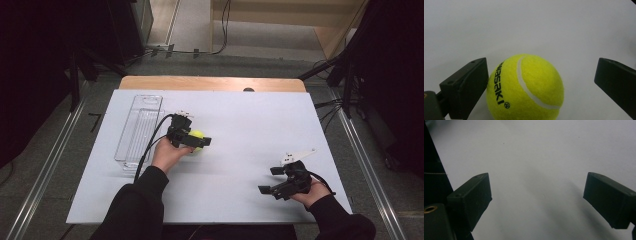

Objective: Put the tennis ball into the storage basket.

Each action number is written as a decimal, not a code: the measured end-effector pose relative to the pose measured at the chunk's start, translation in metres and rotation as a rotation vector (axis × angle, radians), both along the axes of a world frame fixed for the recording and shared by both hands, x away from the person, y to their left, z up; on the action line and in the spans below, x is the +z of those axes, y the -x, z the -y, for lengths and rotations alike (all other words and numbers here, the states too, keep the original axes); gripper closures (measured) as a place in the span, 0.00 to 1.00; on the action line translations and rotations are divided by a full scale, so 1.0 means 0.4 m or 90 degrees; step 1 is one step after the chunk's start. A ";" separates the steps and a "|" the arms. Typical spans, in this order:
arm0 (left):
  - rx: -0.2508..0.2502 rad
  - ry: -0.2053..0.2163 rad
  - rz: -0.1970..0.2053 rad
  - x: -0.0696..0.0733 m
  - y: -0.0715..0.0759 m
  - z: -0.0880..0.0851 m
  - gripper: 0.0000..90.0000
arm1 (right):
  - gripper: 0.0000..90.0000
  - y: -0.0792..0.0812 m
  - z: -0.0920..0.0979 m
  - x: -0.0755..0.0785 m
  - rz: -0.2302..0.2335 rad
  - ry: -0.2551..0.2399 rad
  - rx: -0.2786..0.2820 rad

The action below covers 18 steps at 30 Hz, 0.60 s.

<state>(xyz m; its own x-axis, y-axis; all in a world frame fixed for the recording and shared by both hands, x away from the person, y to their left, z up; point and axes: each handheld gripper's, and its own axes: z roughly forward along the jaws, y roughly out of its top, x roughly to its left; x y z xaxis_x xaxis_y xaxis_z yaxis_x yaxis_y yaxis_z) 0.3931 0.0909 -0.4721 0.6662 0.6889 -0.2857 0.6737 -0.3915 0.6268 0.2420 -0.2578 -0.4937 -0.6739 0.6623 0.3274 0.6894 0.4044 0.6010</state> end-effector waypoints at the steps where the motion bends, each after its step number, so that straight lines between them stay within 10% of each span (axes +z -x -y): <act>1: 0.000 0.000 0.001 -0.002 0.000 0.000 0.00 | 0.07 0.000 0.000 0.000 0.000 0.000 0.000; 18: 0.015 -0.022 0.018 -0.026 0.002 -0.005 0.03 | 0.07 -0.001 -0.001 0.000 0.000 0.002 0.001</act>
